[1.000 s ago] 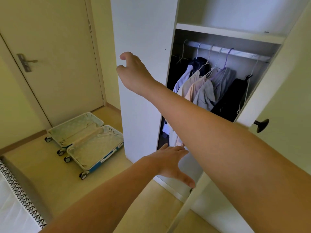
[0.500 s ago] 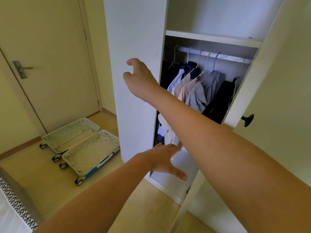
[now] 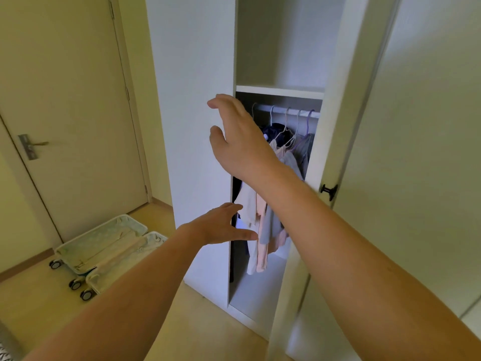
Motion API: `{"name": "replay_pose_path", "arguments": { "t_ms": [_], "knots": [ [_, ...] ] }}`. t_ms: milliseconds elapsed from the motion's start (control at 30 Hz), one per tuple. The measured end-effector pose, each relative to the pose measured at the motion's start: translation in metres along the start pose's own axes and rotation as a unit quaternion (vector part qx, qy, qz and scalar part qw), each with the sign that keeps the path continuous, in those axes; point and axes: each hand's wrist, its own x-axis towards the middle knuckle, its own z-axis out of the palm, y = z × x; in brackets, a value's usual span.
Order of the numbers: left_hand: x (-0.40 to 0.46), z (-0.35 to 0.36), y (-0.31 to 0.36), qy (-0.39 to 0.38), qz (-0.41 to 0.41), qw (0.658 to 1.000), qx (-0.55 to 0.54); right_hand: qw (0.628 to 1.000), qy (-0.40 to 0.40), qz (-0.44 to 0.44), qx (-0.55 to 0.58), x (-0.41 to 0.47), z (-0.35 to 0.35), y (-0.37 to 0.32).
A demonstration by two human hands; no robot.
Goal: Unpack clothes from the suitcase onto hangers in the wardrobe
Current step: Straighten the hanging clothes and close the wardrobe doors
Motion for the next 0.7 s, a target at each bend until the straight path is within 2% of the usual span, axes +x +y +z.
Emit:
{"name": "replay_pose_path", "arguments": {
  "t_ms": [167, 333, 500, 700],
  "knots": [
    [0.004, -0.014, 0.014, 0.016, 0.007, 1.0, 0.012, 0.983, 0.056, -0.155, -0.085, -0.013, -0.038, -0.012],
    [0.007, -0.025, 0.025, 0.032, 0.014, 0.999, 0.023, 0.942, 0.175, -0.24, -0.158, -0.02, -0.077, -0.022],
    [0.004, -0.034, 0.034, 0.033, 0.016, 0.999, 0.033, 0.911, 0.255, -0.223, -0.234, -0.023, -0.102, -0.005],
    [0.004, -0.042, 0.037, 0.042, 0.04, 0.998, 0.029, 0.925, 0.257, -0.217, -0.178, -0.008, -0.085, 0.0]
  ]
}}
